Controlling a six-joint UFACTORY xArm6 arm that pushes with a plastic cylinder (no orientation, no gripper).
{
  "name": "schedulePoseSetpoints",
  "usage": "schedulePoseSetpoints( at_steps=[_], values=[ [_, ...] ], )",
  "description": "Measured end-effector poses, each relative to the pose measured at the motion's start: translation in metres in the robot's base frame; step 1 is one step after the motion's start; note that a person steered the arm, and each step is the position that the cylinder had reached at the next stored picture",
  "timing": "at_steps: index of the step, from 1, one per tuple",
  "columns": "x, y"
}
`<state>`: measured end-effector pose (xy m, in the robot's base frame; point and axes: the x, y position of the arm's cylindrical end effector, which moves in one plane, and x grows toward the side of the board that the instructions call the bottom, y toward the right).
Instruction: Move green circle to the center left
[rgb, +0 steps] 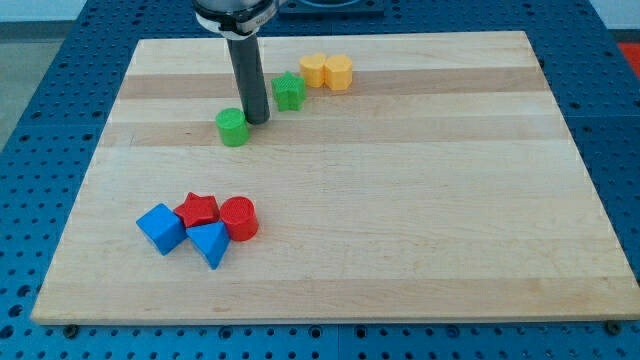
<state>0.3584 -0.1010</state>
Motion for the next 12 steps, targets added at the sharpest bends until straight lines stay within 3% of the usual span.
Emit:
schedulePoseSetpoints(
  at_steps=[8, 12],
  values=[
    [-0.021, -0.001],
    [0.016, -0.032]
  ],
)
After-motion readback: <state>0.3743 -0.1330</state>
